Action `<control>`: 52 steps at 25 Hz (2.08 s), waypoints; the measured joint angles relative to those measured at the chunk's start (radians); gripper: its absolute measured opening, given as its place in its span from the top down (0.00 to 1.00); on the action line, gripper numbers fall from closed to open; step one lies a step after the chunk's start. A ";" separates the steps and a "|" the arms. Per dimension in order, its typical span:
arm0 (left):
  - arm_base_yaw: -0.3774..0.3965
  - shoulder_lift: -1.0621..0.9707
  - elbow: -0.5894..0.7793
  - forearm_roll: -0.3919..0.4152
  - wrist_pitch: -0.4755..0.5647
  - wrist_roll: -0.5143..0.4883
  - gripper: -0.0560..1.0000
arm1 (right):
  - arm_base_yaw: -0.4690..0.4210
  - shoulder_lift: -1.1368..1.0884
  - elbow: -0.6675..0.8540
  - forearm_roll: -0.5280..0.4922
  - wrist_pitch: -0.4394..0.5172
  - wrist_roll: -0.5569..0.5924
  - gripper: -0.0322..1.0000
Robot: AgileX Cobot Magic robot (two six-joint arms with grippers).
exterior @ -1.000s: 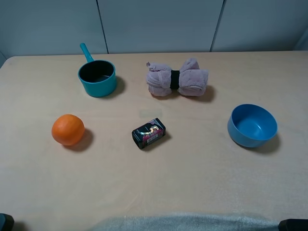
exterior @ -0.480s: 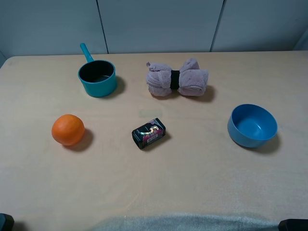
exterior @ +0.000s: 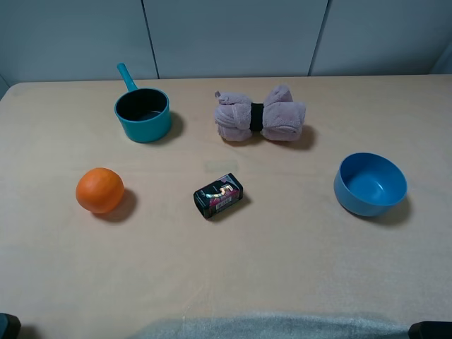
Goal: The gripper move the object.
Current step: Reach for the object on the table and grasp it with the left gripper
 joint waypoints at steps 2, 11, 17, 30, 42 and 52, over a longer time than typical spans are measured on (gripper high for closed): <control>0.000 0.000 0.000 0.000 0.000 0.000 0.23 | 0.000 0.000 0.000 0.000 0.000 0.000 0.34; 0.000 0.000 0.000 0.000 0.000 0.000 0.23 | 0.000 0.000 0.000 0.000 0.000 0.000 0.34; 0.000 0.000 0.000 0.000 0.000 0.000 0.23 | 0.000 0.000 0.000 0.000 0.000 0.000 0.34; 0.000 0.158 -0.047 0.000 -0.019 0.000 0.23 | 0.000 0.000 0.000 0.000 0.000 0.000 0.34; 0.000 0.635 -0.162 0.000 -0.051 0.000 0.23 | 0.000 0.000 0.000 0.000 0.000 0.000 0.34; 0.000 0.954 -0.216 0.000 -0.204 0.040 0.23 | 0.000 0.000 0.000 0.000 0.000 0.000 0.34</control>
